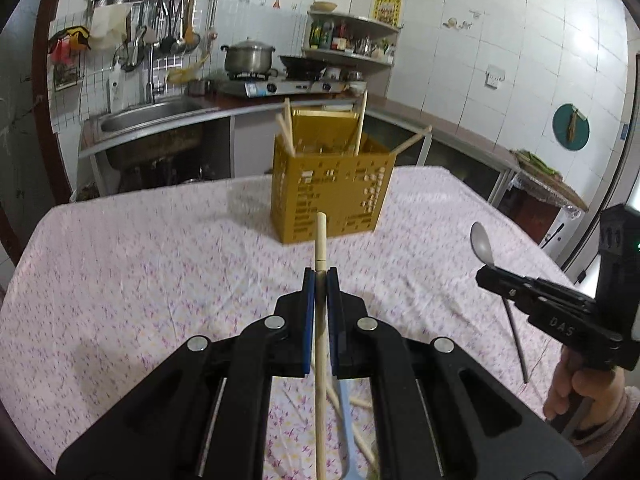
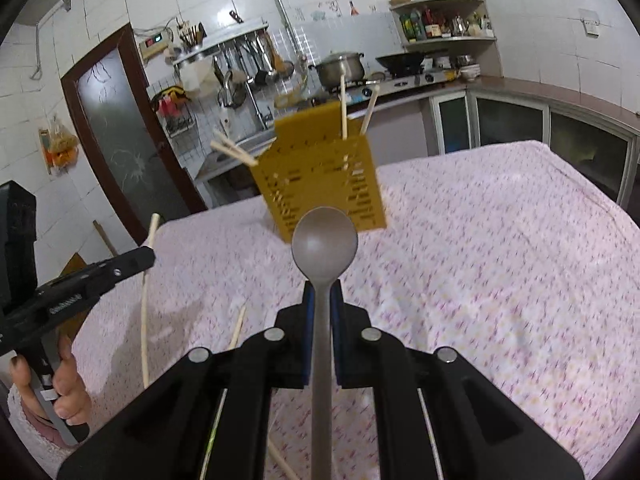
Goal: Organize utensils
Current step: 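Lift the chopstick and gray spoon and carry them to the yellow holder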
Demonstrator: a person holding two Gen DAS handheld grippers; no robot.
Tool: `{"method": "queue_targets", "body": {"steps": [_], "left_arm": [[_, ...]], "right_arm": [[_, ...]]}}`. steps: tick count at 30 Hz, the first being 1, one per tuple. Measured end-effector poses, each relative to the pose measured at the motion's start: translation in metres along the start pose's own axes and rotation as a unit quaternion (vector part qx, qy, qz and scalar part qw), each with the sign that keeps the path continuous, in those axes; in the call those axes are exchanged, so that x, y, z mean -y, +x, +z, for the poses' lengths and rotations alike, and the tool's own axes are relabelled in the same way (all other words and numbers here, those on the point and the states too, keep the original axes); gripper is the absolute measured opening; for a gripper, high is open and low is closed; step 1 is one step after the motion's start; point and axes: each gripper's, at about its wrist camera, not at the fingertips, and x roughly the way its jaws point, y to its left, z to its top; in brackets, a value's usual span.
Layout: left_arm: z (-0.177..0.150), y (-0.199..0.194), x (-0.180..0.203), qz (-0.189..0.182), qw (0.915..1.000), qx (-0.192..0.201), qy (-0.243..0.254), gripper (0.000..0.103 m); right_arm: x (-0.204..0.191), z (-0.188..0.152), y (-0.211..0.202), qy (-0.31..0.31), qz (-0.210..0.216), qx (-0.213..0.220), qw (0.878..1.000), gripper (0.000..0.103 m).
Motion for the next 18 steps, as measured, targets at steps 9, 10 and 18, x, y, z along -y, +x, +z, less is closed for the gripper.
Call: {"method": "queue_targets", "body": {"steps": [9,10,18], "left_arm": [[0.034,-0.013,0.015,-0.001,0.9990,0.042,0.016,0.004],[0.038,-0.013,0.015,-0.003,0.9989,0.044,0.016,0.004],[0.070,-0.004,0.017,-0.012,0.9976,0.067,0.011,0.004]], "right_arm": [[0.016,0.023,-0.002,0.010,0.029,0.038,0.999,0.008],[0.016,0.025,-0.002,0.009,0.030,0.042,0.999,0.008],[0.025,0.052,0.004,0.004,0.040,0.067,0.997,0.008]]}}
